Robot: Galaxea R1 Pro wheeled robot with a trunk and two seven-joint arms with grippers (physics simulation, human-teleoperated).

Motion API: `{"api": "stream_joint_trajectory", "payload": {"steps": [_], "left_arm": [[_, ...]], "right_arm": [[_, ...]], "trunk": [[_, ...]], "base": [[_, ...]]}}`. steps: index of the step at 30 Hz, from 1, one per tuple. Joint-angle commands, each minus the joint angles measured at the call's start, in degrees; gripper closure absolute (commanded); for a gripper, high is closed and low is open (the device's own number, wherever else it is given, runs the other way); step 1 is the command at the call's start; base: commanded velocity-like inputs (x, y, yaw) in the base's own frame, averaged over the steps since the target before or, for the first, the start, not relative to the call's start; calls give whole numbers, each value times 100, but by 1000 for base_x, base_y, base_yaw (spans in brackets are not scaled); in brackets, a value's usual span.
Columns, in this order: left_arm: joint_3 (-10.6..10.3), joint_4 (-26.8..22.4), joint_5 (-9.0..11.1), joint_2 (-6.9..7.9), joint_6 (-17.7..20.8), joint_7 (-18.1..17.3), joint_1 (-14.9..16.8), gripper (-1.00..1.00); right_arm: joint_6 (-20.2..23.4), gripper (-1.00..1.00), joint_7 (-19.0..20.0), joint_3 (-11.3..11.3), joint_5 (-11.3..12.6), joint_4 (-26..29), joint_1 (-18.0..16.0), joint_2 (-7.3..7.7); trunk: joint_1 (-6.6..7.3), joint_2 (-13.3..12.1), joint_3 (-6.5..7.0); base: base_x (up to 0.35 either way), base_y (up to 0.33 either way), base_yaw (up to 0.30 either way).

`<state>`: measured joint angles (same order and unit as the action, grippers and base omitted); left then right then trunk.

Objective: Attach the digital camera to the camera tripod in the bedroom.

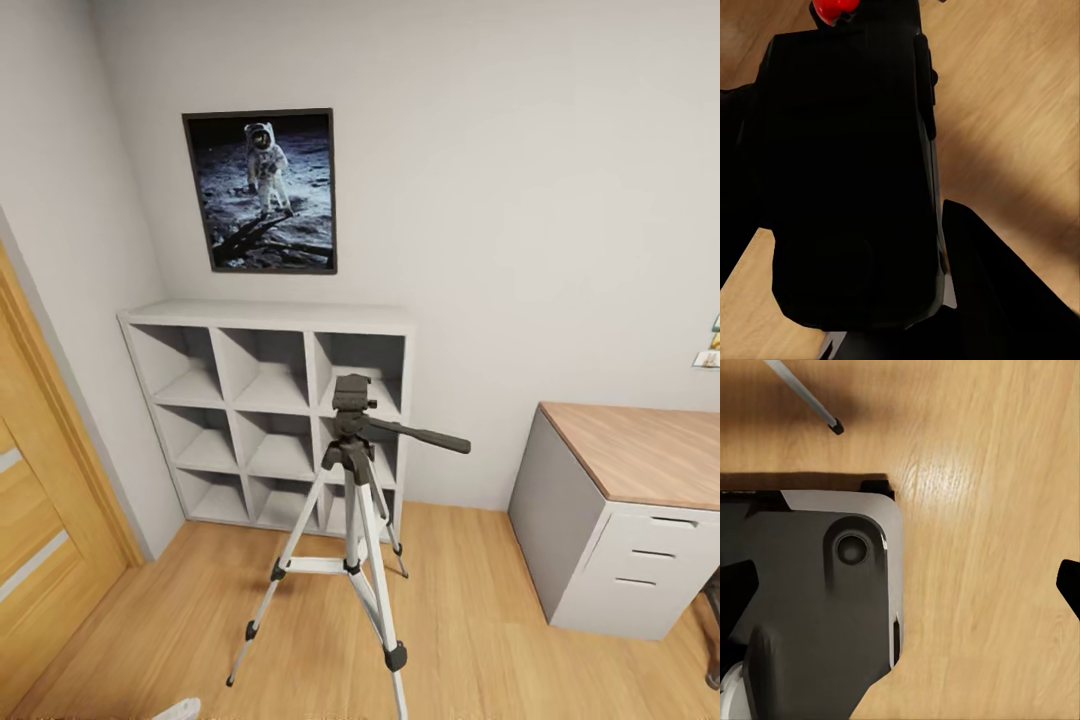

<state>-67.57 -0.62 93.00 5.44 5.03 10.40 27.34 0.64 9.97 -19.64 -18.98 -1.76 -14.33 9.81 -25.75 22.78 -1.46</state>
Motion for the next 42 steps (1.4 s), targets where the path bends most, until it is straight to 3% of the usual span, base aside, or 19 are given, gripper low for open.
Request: {"api": "stream_joint_trajectory", "payload": {"steps": [1, 22, 42], "left_arm": [[-54, -7, 16, 2, 24, 32, 7, 100], [-44, -8, 77, 7, 23, 32, 4, 100], [-45, -8, 78, 2, 24, 32, 2, 100]], "right_arm": [[7, -100, 13, -49, -44, -9, -8, 3], [50, -100, 9, -49, -44, -9, -9, -4], [59, -100, 4, -49, -44, -9, -9, -6]], "trunk": [[-3, 14, -23], [-3, 14, -204], [-3, 14, -212]], "base": [[0, 36, 0], [0, 4, -73], [0, 25, -75]]}}
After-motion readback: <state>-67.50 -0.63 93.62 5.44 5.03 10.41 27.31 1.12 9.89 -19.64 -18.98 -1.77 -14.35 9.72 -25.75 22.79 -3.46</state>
